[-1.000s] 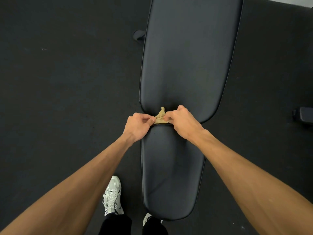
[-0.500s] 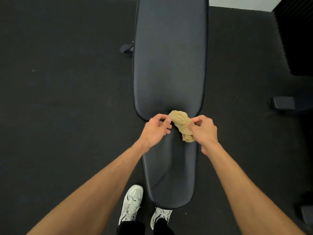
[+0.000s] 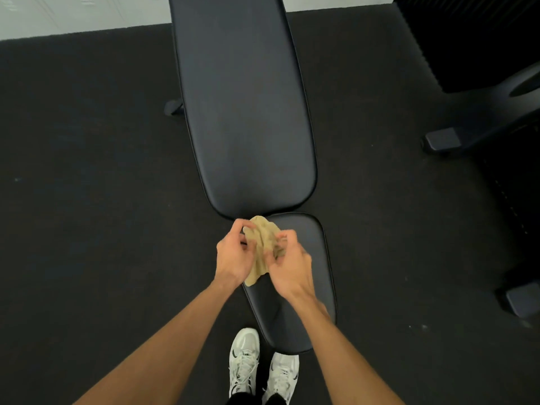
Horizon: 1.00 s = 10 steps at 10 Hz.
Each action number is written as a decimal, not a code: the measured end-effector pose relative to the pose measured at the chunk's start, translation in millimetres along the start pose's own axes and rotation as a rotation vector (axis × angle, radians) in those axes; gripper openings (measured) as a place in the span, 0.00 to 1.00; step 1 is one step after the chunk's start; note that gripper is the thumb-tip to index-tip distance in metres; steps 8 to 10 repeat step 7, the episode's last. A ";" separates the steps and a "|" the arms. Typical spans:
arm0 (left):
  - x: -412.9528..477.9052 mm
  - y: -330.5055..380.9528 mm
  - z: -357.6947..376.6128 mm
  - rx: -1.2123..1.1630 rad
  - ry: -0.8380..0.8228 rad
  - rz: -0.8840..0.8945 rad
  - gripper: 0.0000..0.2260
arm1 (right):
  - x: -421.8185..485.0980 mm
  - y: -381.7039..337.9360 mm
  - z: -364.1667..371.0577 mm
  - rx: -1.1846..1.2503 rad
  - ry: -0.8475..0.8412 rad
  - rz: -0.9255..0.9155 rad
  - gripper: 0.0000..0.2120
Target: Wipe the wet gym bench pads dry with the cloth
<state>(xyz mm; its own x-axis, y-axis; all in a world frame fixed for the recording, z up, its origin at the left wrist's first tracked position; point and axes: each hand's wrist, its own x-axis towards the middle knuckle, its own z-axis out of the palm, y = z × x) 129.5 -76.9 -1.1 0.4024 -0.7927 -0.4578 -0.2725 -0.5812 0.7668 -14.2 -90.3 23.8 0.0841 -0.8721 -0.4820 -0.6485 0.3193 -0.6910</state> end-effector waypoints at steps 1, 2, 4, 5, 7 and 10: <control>-4.3 -16.1 0.6 0.158 -0.056 0.081 0.15 | -0.3 11.9 8.2 -0.049 -0.033 -0.070 0.26; -6.1 -26.6 6.3 0.226 -0.114 0.123 0.19 | 3.6 22.8 12.7 -0.116 -0.052 -0.083 0.29; -7.2 -33.2 8.5 0.387 -0.033 0.213 0.17 | 8.9 25.5 24.9 -0.148 -0.046 -0.106 0.28; -8.5 -29.9 8.0 0.407 -0.032 0.208 0.15 | 8.4 23.0 25.0 -0.147 -0.038 -0.099 0.28; -20.0 -12.4 -0.8 0.499 -0.065 0.235 0.21 | -11.9 14.7 -2.8 -0.057 -0.022 -0.088 0.27; -20.0 -12.4 -0.8 0.499 -0.065 0.235 0.21 | -11.9 14.7 -2.8 -0.057 -0.022 -0.088 0.27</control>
